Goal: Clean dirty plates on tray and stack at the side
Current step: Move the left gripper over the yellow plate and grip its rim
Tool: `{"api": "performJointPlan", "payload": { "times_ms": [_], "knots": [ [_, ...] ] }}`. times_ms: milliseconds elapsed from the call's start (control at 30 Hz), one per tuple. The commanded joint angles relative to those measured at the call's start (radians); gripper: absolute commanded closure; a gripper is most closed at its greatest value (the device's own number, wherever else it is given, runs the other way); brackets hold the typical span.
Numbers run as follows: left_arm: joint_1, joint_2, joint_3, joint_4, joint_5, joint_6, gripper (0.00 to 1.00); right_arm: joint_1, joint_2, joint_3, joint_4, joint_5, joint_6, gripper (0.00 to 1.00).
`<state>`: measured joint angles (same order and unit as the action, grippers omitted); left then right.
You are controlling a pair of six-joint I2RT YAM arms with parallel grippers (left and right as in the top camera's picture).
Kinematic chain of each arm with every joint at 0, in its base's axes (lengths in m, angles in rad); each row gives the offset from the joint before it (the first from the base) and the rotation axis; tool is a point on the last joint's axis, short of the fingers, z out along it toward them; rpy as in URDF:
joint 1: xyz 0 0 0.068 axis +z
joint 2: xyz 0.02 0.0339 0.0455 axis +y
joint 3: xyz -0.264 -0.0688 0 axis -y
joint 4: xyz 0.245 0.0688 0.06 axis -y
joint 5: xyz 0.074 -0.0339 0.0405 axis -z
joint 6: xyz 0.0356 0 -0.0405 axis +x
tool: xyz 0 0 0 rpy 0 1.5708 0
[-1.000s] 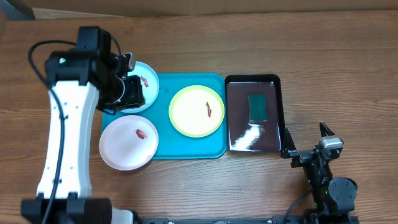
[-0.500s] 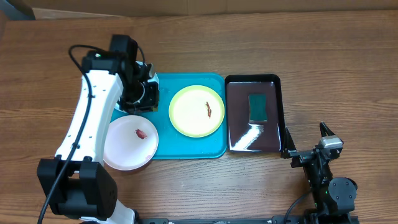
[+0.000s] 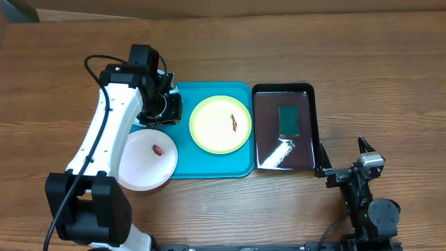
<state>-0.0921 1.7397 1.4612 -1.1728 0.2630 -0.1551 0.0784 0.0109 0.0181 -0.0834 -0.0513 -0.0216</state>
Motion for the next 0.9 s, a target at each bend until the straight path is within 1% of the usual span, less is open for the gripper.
{"api": "performJointPlan", "payload": {
  "times_ms": [0,433,533,633,733,800,867],
  "knots": [
    [-0.007,0.009,-0.008,0.008,0.018,-0.010,0.90,-0.007,-0.008,-0.010,0.002,0.006,0.007,0.00],
    [-0.007,0.009,-0.008,0.035,0.006,-0.039,0.89,-0.007,-0.006,-0.010,0.003,0.006,0.007,0.00],
    [-0.007,0.009,-0.008,0.045,-0.033,-0.089,0.87,-0.007,-0.006,-0.010,0.002,0.006,0.007,0.00],
    [-0.008,0.009,-0.015,0.067,-0.037,-0.116,0.83,-0.007,-0.006,-0.010,0.002,0.006,0.007,0.00],
    [-0.016,0.010,-0.033,0.094,-0.036,-0.134,0.83,-0.007,-0.006,-0.010,0.002,0.006,0.007,0.00],
    [-0.037,0.010,-0.060,0.132,-0.037,-0.137,0.81,-0.007,-0.006,-0.010,0.002,0.006,0.007,0.00],
    [-0.059,0.010,-0.087,0.172,-0.038,-0.137,0.76,-0.007,-0.006,-0.010,0.002,0.006,0.007,0.00]
  ]
}}
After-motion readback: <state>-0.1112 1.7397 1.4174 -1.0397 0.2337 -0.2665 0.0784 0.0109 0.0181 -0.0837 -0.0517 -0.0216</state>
